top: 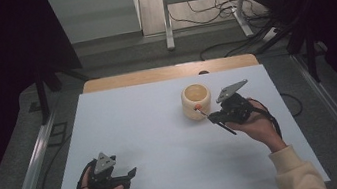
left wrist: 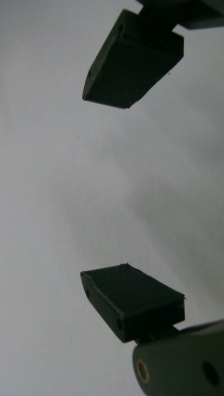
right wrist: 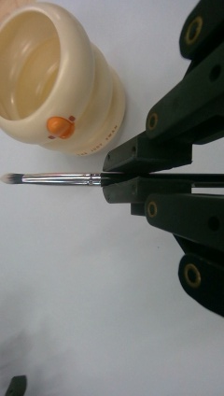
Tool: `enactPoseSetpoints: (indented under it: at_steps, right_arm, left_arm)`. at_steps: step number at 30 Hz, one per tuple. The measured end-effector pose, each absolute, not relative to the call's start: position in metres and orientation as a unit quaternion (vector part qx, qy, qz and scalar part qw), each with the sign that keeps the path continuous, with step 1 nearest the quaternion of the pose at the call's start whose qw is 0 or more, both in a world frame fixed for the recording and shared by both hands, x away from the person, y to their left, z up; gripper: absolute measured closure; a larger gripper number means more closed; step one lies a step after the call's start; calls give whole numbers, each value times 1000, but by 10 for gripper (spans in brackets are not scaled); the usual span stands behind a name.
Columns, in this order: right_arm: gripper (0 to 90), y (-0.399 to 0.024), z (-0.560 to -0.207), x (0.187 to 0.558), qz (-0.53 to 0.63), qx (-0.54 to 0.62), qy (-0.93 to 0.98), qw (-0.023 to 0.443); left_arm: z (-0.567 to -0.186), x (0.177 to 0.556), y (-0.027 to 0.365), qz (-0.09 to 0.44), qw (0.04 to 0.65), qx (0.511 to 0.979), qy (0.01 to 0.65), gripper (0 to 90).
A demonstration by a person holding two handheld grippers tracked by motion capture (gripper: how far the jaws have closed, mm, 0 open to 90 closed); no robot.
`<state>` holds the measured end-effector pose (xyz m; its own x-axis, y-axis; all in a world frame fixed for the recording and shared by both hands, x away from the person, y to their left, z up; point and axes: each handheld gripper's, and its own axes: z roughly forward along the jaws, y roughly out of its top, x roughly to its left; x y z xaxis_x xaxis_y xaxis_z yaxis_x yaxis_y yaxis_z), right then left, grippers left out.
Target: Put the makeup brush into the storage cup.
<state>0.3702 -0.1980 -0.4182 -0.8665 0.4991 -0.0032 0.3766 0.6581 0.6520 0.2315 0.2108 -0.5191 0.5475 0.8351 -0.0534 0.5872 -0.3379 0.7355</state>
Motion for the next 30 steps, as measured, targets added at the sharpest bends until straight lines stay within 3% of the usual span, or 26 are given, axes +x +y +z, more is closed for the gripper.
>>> enactPoseSetpoints:
  at_steps: [30]
  right_arm:
    - [837, -219, -399, 368, 403, 272, 865, 119]
  left_arm:
    - [-519, 231, 210, 170, 366, 801, 443, 140]
